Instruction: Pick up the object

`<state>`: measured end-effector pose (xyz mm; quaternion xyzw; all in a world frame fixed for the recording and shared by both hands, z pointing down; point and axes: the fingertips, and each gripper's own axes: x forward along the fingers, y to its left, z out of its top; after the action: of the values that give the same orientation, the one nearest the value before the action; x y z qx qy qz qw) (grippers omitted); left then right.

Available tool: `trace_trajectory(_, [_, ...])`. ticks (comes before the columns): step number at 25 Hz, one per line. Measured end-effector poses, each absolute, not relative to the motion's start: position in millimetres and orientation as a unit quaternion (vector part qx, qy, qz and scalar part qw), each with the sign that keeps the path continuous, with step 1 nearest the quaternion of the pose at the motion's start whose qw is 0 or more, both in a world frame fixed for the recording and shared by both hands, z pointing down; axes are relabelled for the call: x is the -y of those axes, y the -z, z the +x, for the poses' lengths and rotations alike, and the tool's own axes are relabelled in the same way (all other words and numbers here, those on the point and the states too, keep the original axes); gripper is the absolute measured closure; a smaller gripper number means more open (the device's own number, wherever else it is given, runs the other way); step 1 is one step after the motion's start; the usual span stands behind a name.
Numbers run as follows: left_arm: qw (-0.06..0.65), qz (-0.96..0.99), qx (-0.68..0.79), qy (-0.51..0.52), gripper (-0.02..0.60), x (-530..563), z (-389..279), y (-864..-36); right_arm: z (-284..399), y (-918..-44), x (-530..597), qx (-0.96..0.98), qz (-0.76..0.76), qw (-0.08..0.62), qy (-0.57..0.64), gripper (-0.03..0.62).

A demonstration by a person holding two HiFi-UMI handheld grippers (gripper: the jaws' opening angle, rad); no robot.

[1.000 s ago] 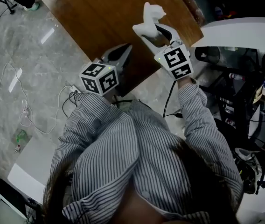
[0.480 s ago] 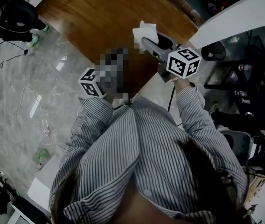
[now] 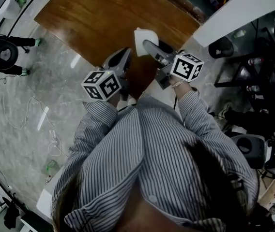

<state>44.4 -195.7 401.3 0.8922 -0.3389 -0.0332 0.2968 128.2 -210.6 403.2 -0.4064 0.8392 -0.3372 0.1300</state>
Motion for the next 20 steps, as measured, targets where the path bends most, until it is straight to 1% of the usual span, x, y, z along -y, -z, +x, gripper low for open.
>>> trace_trajectory(14, [0.295,0.891,0.344,0.04,0.575,187,40,-399,118,-404,192,-0.843,-0.42,0.1,0.32,0.375])
trace_trajectory(20, [0.312,0.886,0.339,0.053,0.575,185,39,-400,119,-400,188,-0.847,-0.425,0.091,0.306,0.375])
